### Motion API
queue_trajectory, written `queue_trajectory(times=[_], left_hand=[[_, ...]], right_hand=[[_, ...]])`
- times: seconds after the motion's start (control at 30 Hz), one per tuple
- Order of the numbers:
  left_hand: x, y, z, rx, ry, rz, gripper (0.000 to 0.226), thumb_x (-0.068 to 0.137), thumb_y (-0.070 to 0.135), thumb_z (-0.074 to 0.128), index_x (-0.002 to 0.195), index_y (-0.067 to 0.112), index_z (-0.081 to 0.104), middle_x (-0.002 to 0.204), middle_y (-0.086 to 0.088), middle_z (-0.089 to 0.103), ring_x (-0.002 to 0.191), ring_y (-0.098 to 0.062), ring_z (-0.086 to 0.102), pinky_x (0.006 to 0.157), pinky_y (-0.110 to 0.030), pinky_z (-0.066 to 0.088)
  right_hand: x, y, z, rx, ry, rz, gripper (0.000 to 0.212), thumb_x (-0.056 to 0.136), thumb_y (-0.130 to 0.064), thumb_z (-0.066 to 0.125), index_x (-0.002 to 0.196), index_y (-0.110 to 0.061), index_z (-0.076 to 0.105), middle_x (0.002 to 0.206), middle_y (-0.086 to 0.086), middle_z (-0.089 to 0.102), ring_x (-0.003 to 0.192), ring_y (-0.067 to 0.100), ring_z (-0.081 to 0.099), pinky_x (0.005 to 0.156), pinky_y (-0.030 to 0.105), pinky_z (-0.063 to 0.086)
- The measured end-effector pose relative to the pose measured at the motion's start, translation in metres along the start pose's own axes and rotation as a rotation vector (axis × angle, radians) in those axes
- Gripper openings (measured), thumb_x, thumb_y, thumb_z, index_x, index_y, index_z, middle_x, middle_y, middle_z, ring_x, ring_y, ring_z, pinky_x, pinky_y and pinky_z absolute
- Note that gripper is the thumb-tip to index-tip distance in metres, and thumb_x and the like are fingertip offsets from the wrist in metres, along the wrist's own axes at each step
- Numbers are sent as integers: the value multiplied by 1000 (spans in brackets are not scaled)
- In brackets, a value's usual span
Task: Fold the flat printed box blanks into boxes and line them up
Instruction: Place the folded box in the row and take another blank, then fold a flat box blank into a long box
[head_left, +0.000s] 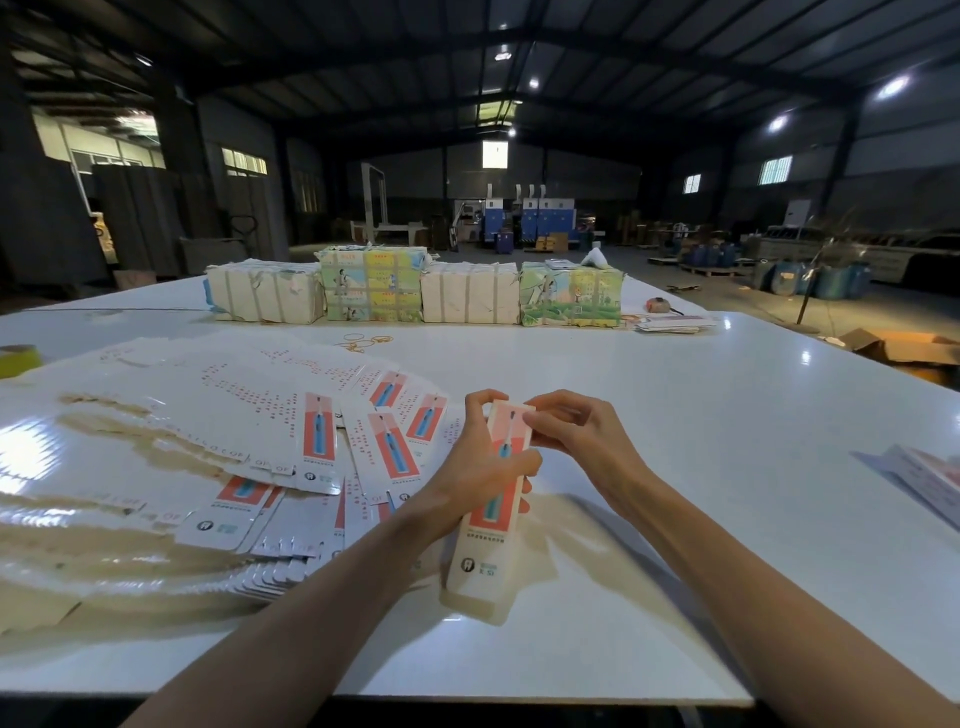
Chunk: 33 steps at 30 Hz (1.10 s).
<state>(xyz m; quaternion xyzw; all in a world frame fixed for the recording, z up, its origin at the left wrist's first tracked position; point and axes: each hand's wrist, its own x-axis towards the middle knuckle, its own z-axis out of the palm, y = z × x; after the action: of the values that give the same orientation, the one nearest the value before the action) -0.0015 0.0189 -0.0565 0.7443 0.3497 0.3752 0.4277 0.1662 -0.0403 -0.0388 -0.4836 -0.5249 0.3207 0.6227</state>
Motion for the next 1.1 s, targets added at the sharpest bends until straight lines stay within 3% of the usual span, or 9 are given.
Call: queue_trajectory(times=[0.17, 0.33, 0.5, 0.63, 0.7, 0.77, 0.9, 1.0, 1.1], left_hand=[[2, -2, 5, -3, 10, -79, 80, 82, 38, 86, 132, 52, 25, 113, 9, 60, 90, -20, 77, 72, -29, 66], [13, 0, 1, -174, 197, -213, 80, 92, 32, 81, 139, 51, 18, 117, 4, 59, 89, -21, 75, 63, -28, 65], [18, -2, -9, -543, 297, -324, 67, 98, 16, 73, 144, 43, 32, 128, -11, 62, 104, -31, 73, 79, -48, 66], [14, 7, -3, -819, 235, -301, 51, 101, 19, 70, 139, 44, 47, 125, -8, 63, 103, -26, 71, 67, -40, 64], [10, 12, -3, -603, 81, -245, 51, 106, 37, 61, 149, 47, 37, 141, -4, 59, 109, -19, 69, 75, -39, 65], [8, 5, -7, -66, 2, -124, 57, 109, 54, 44, 161, 41, 27, 159, -1, 46, 135, -24, 57, 105, -44, 54], [6, -23, -22, 1019, 77, 57, 50, 110, 41, 36, 156, 22, 38, 164, -12, 39, 150, -39, 36, 124, -59, 24], [11, -30, -33, 1191, 131, -331, 69, 108, 57, 36, 162, 14, 26, 170, -25, 17, 155, -54, 14, 124, -69, 5], [18, -37, -40, 1182, 140, -404, 67, 108, 56, 34, 157, 10, 35, 162, -34, 29, 147, -57, 32, 122, -68, 24]], right_hand=[[-3, 9, 11, -73, 43, 53, 22, 106, -19, 64, 124, -8, 70, 112, 6, 79, 106, 26, 77, 87, 30, 64], [-7, 4, 27, -401, 31, 59, 45, 106, -47, 58, 143, -27, 41, 133, -3, 61, 92, 8, 73, 65, 17, 58], [-22, -7, 41, -796, -255, -38, 80, 87, -65, 74, 147, -30, 35, 133, -11, 50, 109, 10, 63, 80, 36, 61], [-25, -16, 43, -1057, -208, -54, 65, 93, -53, 71, 142, -23, 42, 129, 1, 50, 106, 24, 61, 89, 47, 54], [-33, -15, 40, -1098, -113, -35, 60, 98, -51, 64, 143, -18, 42, 130, 4, 47, 109, 29, 60, 86, 45, 53], [-41, -12, 26, -1162, -12, -20, 54, 101, -46, 58, 142, -15, 42, 131, 7, 47, 112, 30, 57, 85, 44, 53], [-52, -11, -31, -1216, 177, 110, 48, 102, -42, 53, 138, -12, 45, 125, 9, 45, 114, 32, 54, 77, 41, 46], [-67, -9, -86, -1380, 267, 165, 49, 104, -41, 55, 139, -9, 46, 130, 11, 44, 117, 32, 53, 80, 44, 52], [-87, -7, -143, -1562, 359, 251, 46, 109, -36, 49, 145, -7, 45, 138, 12, 44, 124, 32, 49, 91, 41, 51]])
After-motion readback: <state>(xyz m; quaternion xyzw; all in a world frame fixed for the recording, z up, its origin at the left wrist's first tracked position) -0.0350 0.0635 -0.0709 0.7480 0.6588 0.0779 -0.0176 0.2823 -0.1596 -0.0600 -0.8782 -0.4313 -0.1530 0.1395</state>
